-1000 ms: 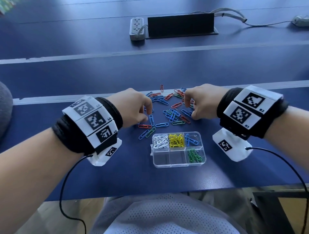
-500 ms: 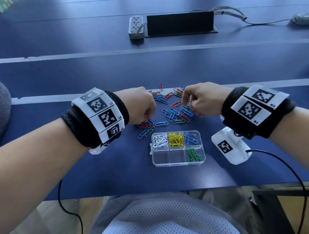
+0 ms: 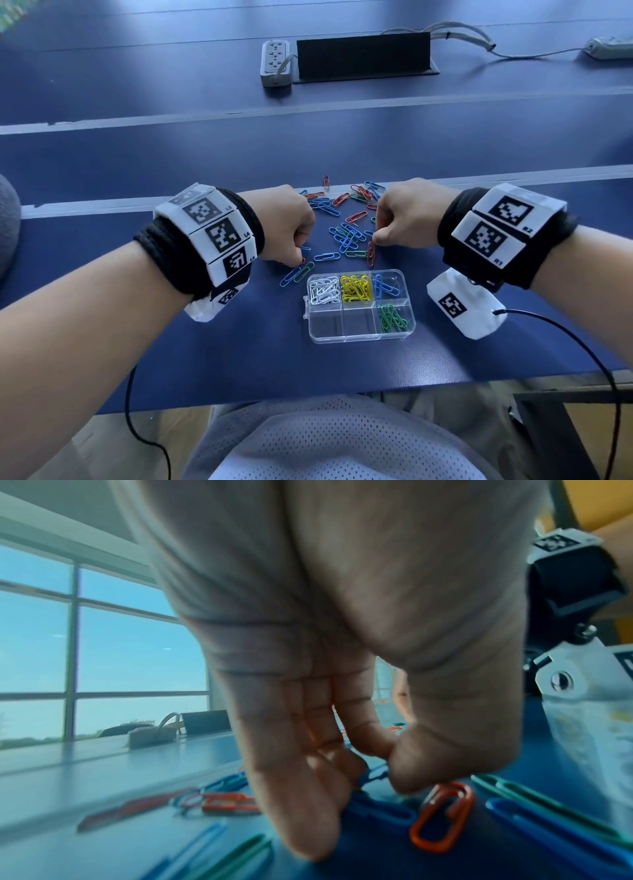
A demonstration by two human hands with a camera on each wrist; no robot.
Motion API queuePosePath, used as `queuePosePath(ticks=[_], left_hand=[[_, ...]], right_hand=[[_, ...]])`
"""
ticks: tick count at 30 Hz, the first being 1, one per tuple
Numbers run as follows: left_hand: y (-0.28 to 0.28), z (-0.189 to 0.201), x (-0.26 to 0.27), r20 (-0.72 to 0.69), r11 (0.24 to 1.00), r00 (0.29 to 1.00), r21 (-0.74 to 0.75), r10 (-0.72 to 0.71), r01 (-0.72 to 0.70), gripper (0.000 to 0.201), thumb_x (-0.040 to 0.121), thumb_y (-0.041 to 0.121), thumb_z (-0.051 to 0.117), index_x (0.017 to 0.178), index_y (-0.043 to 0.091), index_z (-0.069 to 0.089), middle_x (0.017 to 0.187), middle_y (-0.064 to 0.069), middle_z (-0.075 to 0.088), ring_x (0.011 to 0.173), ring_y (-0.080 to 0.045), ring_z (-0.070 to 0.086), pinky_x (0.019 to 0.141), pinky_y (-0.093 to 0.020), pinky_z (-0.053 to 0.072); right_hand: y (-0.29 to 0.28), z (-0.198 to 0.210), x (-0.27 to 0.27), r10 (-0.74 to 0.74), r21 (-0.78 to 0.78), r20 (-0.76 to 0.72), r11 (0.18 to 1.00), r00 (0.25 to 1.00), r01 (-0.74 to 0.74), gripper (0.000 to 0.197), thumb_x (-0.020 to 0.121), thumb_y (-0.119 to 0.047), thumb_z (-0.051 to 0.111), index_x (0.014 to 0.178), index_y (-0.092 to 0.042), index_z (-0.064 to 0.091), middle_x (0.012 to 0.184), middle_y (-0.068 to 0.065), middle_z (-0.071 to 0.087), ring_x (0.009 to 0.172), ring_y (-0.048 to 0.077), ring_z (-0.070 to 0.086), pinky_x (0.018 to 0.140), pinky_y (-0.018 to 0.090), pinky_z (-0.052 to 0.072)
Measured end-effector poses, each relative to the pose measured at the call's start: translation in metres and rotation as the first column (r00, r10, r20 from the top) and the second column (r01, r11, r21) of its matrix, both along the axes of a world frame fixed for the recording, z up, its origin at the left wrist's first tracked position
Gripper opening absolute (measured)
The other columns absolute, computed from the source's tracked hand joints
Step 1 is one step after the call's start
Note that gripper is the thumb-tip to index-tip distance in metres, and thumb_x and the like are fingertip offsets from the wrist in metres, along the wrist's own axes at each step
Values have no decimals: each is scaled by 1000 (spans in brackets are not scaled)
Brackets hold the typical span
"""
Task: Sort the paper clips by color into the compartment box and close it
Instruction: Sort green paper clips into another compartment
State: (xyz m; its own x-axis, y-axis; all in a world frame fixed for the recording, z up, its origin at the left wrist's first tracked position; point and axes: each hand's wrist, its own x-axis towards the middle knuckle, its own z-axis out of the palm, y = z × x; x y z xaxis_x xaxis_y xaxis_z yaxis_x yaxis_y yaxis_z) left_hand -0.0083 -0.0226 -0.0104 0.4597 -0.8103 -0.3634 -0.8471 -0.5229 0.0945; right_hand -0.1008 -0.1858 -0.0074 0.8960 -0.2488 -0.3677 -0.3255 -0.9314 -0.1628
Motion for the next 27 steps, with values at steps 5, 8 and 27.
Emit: queuePosePath(ticks=[5,8,27], left_hand=[[11,0,4,-160,961,981,-235,112,-148,12,69,13,65,77,21,60,60,8,55,52,-3,48,59,-20,40],[17,1,10,-385,897,898,-287,214,-337,26,70,12,61,92,25,66,64,5,62,57,-4,56,67,-21,50],[8,-4,23,-226,905,935,-268,274,-330,16,77,31,71,93,33,71,52,10,50,51,-5,51,58,-18,44]], right_hand=[[-1,3,2,16,2,35,1000,999,-16,19,81,-32,62,79,-14,65,86,4,66,85,22,58,71,27,48],[-7,3,7,-65,196,125,980,990,39,13,77,-20,64,67,-23,55,67,-4,58,66,17,54,62,24,45],[6,10,24,253,115,49,960,966,-257,19,75,-28,74,92,-33,71,58,-11,43,54,-1,43,56,21,34]])
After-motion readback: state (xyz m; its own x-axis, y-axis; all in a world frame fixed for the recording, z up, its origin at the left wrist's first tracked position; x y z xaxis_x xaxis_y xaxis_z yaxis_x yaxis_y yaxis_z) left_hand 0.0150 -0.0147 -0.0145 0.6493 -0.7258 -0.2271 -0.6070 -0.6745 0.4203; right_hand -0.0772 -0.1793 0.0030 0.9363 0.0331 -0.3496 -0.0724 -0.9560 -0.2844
